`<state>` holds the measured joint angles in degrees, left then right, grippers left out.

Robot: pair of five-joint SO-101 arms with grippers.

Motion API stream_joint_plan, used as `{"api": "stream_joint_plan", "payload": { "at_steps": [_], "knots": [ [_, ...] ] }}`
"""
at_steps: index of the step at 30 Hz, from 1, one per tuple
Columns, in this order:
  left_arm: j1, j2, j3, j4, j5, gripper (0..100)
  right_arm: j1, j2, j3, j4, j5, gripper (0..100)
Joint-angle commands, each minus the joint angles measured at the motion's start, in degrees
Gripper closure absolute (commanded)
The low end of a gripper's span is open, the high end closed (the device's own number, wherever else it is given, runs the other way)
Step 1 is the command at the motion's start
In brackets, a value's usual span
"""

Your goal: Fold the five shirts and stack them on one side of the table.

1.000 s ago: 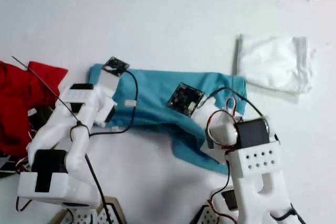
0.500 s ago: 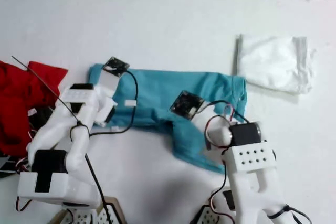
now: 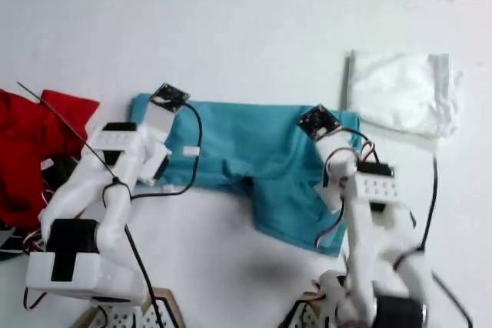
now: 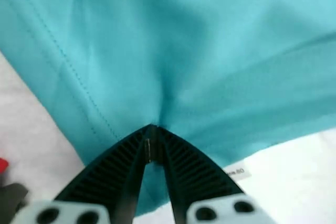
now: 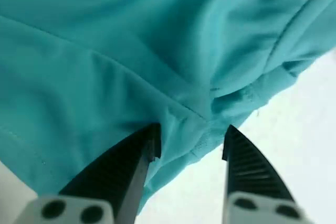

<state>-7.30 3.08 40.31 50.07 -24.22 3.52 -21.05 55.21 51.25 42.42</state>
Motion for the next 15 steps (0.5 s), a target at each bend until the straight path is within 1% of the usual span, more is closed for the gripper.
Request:
{"api": "stream_joint_plan", "payload": {
  "at_steps": [1, 4, 7, 11, 13, 15],
  "knots": [
    [-1.1, 0.1, 0.2, -1.8, 0.5, 97, 4.1, 12.4, -9.2, -0.8, -0.4, 79.7],
    [-1.1, 0.1, 0.2, -1.8, 0.5, 97, 8.3, 19.7, -16.0, -0.2, -0.3, 79.7],
    [-1.1, 0.1, 0.2, -1.8, 0.5, 97, 10.3, 23.4, -21.5, 3.6, -0.3, 79.7],
    [-1.1, 0.1, 0.2, -1.8, 0.5, 97, 10.3, 22.3, -26.6, 12.3, 0.8, 79.5],
    [-1.1, 0.1, 0.2, -1.8, 0.5, 97, 10.2, 19.5, -27.9, 16.1, 3.3, 79.6],
    [-1.1, 0.1, 0.2, -1.8, 0.5, 97, 10.2, 15.2, -28.5, 19.2, 4.1, 79.5]
  ]
}}
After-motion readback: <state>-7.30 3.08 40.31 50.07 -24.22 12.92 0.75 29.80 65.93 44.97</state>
